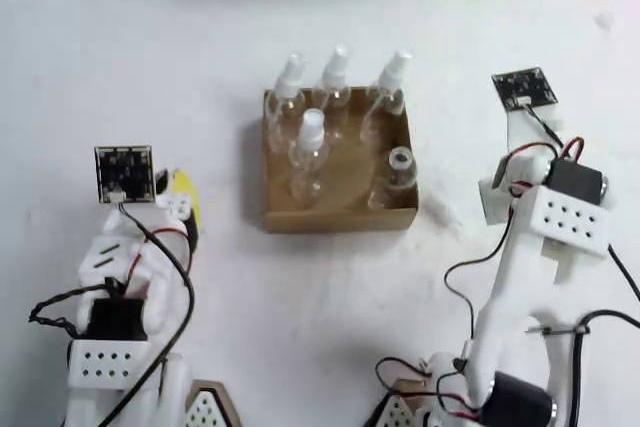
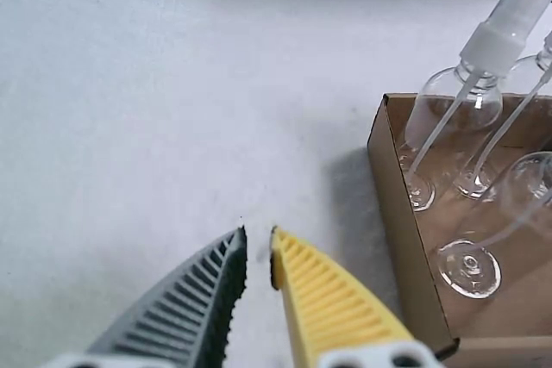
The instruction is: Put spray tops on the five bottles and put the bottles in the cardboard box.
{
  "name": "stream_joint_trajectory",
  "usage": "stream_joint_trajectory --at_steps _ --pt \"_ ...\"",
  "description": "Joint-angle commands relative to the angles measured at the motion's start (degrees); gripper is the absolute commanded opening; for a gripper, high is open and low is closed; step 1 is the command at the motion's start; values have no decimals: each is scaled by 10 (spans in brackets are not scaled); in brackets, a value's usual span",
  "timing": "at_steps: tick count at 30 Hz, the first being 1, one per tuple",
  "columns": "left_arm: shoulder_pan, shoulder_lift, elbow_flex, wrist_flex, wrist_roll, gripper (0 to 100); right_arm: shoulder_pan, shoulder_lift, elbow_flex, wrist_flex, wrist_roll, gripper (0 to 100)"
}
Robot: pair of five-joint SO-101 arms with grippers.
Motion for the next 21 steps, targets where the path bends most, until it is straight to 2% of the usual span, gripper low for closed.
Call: stream_joint_trajectory --at_steps 1,6,11,14,21 --pt "7 -7 -3 -12 0 68 6 29 -26 6 9 198" --pt "7 -7 -3 -12 0 68 2 68 -15 5 14 198" --pt "7 -7 -3 -13 0 68 -51 73 43 1 67 198" --pt "7 -7 -3 -13 0 68 -73 73 54 1 73 198" --pt "7 -7 -3 -13 0 68 -66 79 57 -20 73 198"
